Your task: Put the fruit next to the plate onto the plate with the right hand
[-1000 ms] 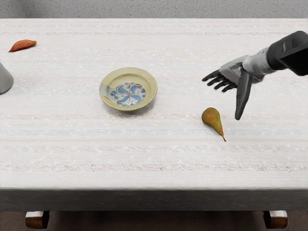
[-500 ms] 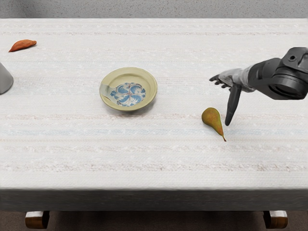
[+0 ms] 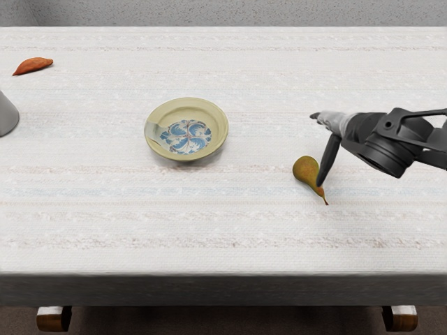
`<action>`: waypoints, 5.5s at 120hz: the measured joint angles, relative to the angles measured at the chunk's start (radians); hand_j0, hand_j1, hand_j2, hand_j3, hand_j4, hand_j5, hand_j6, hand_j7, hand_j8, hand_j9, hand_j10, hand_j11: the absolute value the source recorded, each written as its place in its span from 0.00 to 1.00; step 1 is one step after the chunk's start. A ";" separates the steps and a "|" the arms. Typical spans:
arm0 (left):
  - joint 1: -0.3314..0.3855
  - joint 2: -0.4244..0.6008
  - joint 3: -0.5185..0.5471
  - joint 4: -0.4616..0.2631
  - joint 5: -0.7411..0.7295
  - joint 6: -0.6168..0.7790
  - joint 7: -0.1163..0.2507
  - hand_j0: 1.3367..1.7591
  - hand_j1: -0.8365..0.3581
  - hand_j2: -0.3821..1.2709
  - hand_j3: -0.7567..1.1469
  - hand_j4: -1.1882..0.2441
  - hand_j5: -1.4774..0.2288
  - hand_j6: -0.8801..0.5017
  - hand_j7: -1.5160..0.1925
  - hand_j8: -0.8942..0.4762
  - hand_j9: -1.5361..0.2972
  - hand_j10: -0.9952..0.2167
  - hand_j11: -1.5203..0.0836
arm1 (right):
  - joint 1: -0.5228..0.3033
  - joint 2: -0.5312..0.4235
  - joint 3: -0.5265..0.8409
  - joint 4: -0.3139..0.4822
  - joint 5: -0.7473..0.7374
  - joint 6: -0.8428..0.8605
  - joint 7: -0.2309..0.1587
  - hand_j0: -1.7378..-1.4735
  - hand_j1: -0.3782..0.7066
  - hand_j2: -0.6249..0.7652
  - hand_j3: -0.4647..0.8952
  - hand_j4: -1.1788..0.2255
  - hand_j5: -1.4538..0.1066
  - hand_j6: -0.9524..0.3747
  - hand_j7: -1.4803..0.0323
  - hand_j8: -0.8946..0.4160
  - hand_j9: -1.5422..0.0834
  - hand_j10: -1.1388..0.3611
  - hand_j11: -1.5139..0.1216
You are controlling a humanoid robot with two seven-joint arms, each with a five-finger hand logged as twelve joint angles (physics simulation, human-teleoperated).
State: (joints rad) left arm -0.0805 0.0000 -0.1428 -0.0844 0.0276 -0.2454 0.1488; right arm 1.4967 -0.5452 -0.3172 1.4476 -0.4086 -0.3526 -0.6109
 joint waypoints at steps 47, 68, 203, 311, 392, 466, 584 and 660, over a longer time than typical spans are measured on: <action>0.001 0.000 0.000 0.000 0.000 0.000 0.000 0.76 0.99 0.23 0.40 0.83 0.87 0.64 0.89 0.65 0.84 0.82 0.95 | -0.004 0.090 -0.065 0.016 0.011 -0.225 0.000 0.30 0.07 0.45 0.34 0.81 0.90 0.69 0.95 0.65 0.92 0.74 0.90; 0.000 0.000 0.000 0.000 0.000 0.000 0.000 0.76 0.99 0.23 0.40 0.83 0.87 0.64 0.89 0.65 0.84 0.82 0.95 | -0.005 0.128 -0.085 0.017 0.013 -0.252 0.000 0.30 0.11 0.44 0.34 0.78 0.87 0.66 0.91 0.62 0.89 0.71 0.86; -0.001 0.000 0.000 0.000 0.000 0.000 0.000 0.76 0.99 0.23 0.40 0.83 0.87 0.64 0.89 0.65 0.84 0.82 0.95 | 0.021 0.177 -0.186 0.038 0.015 -0.258 0.000 0.30 0.35 0.41 0.34 0.63 0.68 0.49 0.72 0.46 0.71 0.56 0.69; -0.001 0.000 0.000 0.000 0.000 0.000 0.000 0.76 0.99 0.23 0.40 0.83 0.87 0.64 0.89 0.65 0.84 0.82 0.95 | 0.009 0.182 -0.201 0.033 0.013 -0.258 0.000 0.30 0.47 0.39 0.34 0.55 0.60 0.43 0.63 0.38 0.63 0.49 0.61; -0.001 0.000 0.000 0.000 0.000 0.000 0.000 0.76 0.99 0.23 0.40 0.83 0.87 0.64 0.89 0.65 0.84 0.82 0.95 | 0.014 0.177 -0.215 0.033 0.010 -0.258 -0.001 0.31 0.54 0.58 0.34 0.45 0.48 0.40 0.51 0.34 0.51 0.40 0.49; -0.001 0.000 0.000 0.000 0.000 0.000 0.000 0.76 0.99 0.23 0.40 0.83 0.87 0.64 0.89 0.65 0.84 0.82 0.95 | 0.019 0.138 -0.204 0.047 0.005 -0.258 -0.002 0.30 0.57 0.76 0.34 0.39 0.41 0.31 0.44 0.29 0.45 0.34 0.43; 0.002 0.000 0.002 0.000 0.000 0.000 0.000 0.76 0.99 0.23 0.40 0.83 0.87 0.64 0.89 0.65 0.84 0.82 0.95 | 0.067 0.096 -0.042 0.048 0.043 -0.258 -0.003 0.30 0.63 0.84 0.34 0.38 0.41 0.32 0.43 0.30 0.46 0.33 0.44; 0.001 0.000 0.004 0.000 0.000 0.000 0.000 0.76 0.99 0.23 0.40 0.83 0.87 0.64 0.89 0.65 0.84 0.82 0.95 | 0.080 0.225 0.045 -0.225 0.064 -0.230 -0.001 0.30 0.63 0.82 0.34 0.39 0.41 0.33 0.43 0.31 0.45 0.33 0.44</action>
State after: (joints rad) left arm -0.0798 0.0000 -0.1383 -0.0844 0.0276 -0.2454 0.1489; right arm 1.5763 -0.3198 -0.2722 1.2222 -0.3446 -0.5825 -0.6123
